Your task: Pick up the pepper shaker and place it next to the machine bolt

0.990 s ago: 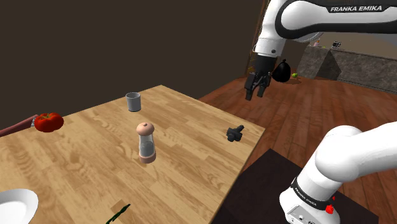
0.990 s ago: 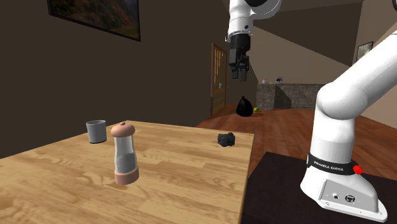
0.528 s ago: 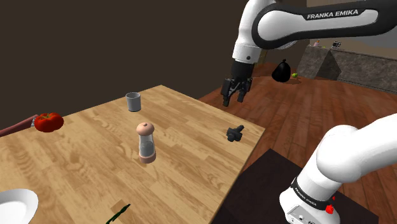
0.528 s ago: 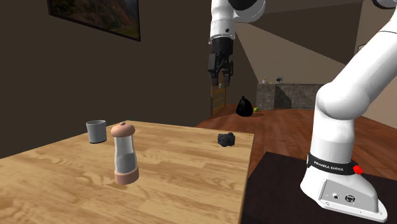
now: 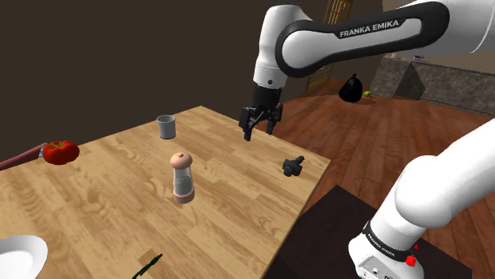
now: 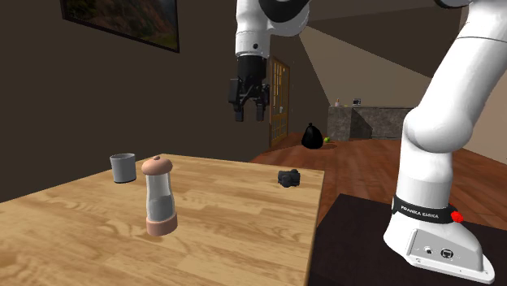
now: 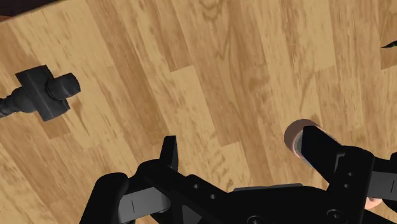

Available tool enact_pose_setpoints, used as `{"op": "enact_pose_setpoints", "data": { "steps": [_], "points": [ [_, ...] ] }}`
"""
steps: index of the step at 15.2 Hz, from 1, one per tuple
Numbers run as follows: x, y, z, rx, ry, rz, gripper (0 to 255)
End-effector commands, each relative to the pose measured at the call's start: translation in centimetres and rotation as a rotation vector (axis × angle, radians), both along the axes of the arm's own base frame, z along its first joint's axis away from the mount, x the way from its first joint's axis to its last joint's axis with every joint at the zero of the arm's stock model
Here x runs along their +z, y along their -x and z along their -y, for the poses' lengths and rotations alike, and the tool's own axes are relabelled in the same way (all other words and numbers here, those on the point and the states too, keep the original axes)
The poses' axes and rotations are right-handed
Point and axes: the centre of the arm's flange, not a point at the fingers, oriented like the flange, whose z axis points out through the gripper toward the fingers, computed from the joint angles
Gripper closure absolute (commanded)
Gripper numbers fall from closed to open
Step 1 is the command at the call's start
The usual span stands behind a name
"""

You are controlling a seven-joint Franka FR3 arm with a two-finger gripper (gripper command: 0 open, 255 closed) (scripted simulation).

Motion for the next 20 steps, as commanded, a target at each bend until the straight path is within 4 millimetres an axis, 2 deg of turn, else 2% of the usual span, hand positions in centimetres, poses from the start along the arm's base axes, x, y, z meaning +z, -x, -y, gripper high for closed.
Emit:
{"op": "enact_pose_setpoints", "data": {
  "steps": [1, 17, 20],
  "points": [
    [-0.8, -1.0, -2.5, -0.006, 0.005, 0.009, 0],
    [-6.6, -11.2, -20.3, -0.046, 0.057, 0.079, 0],
    [-7.7, -11.3, -20.4, -0.046, 0.057, 0.079, 0]
  ]
}}
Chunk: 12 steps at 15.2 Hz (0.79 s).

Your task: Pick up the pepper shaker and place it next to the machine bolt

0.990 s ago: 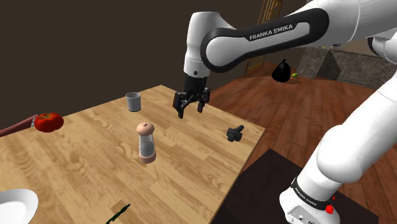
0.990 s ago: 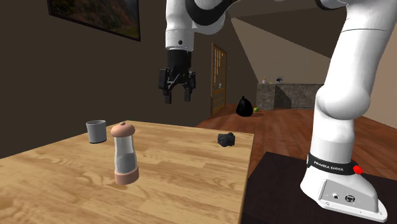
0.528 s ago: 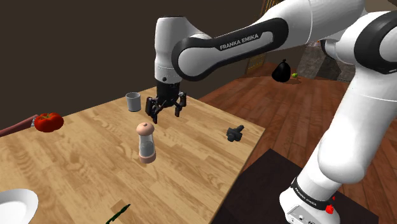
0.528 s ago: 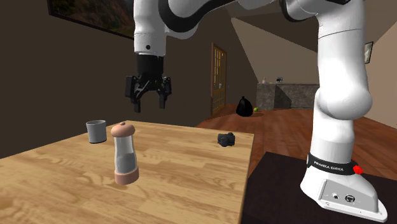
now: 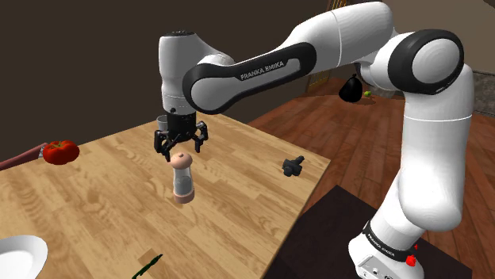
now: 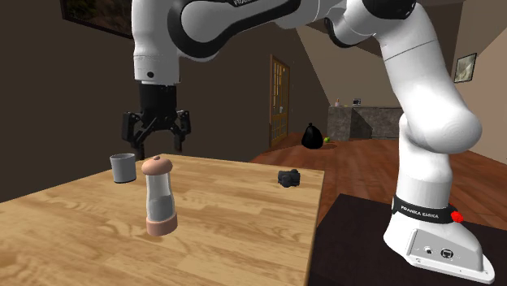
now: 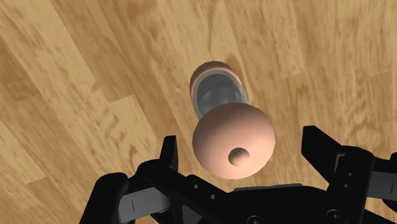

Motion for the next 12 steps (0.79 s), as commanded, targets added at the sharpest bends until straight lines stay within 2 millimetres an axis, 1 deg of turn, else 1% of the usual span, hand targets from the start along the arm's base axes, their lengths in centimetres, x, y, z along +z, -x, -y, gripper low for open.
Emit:
{"op": "enact_pose_setpoints", "data": {
  "steps": [1, 4, 5, 12],
  "points": [
    [-1.0, -0.2, -0.1, -0.001, 0.001, 0.001, 0],
    [-2.5, -0.4, -0.1, -0.001, 0.001, 0.001, 0],
    [-3.4, -0.4, -0.1, -0.001, 0.001, 0.001, 0],
    [-3.4, -0.4, -0.1, -0.001, 0.001, 0.001, 0]
  ]
}}
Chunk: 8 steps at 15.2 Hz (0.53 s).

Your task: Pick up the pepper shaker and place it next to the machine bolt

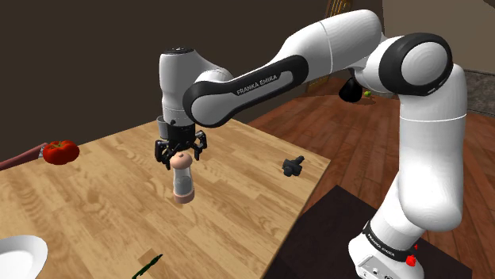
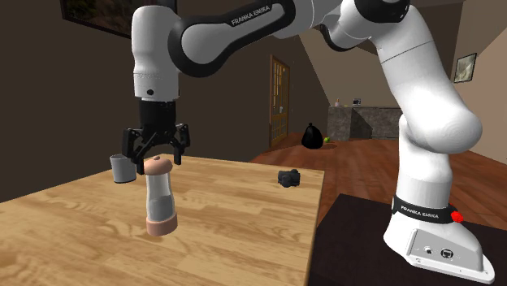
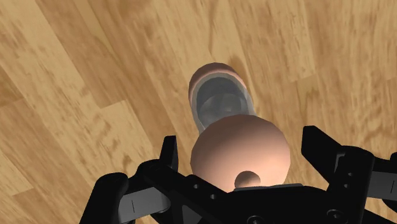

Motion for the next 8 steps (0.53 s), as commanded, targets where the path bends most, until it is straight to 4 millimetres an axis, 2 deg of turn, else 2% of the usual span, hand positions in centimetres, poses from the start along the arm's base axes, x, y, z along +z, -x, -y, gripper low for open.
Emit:
{"op": "enact_pose_setpoints", "data": {
  "steps": [1, 2, 8],
  "points": [
    [0.00, 0.00, 0.00, 0.000, 0.000, 0.000, 0],
    [0.00, 0.00, 0.00, 0.000, 0.000, 0.000, 255],
    [-0.01, 0.00, 0.02, 0.000, 0.000, 0.000, 255]
  ]
}}
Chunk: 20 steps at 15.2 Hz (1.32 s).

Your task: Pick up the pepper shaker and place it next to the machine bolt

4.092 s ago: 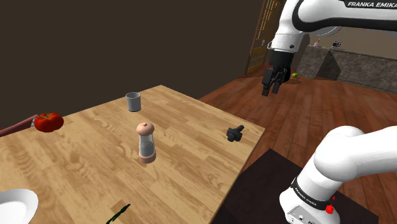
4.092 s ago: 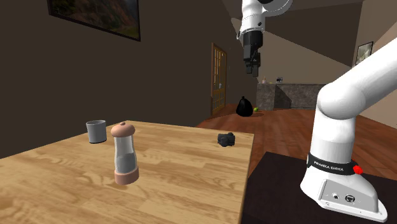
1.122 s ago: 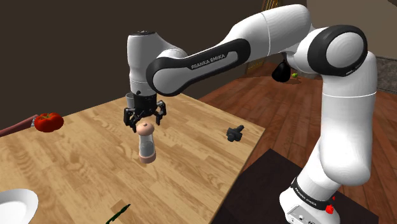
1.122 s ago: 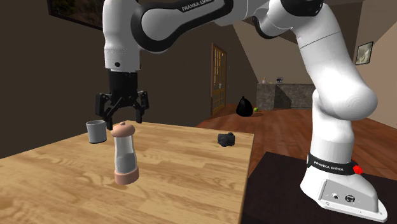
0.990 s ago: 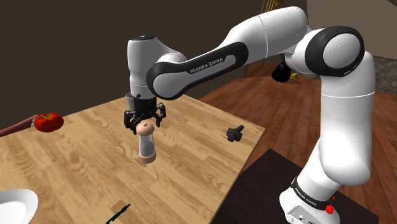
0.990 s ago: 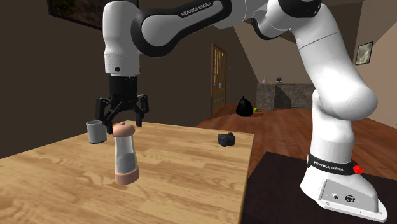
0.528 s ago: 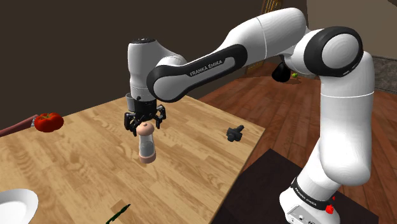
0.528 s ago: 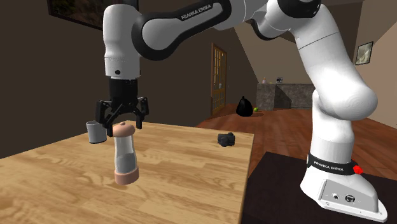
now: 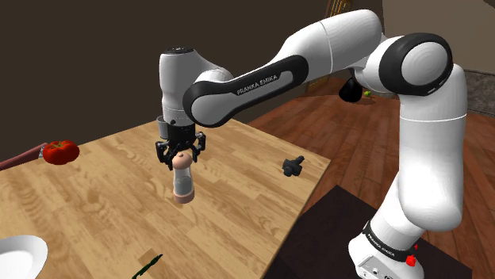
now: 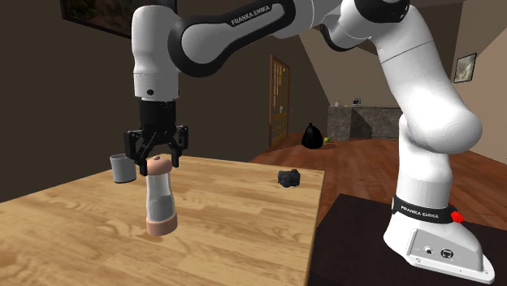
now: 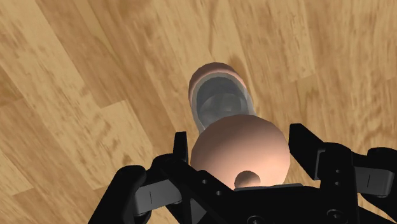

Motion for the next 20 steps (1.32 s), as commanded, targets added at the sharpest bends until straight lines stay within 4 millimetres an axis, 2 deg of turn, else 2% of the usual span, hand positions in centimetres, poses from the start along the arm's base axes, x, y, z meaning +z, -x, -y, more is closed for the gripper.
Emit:
{"op": "enact_pose_setpoints", "data": {
  "steps": [1, 3, 20],
  "points": [
    [0.0, 0.0, 0.0, 0.000, 0.000, -0.001, 255],
    [0.0, 0.0, 0.0, 0.000, 0.000, -0.001, 255],
    [8.9, 0.0, 0.0, 0.000, 0.000, -0.001, 255]
  ]
}}
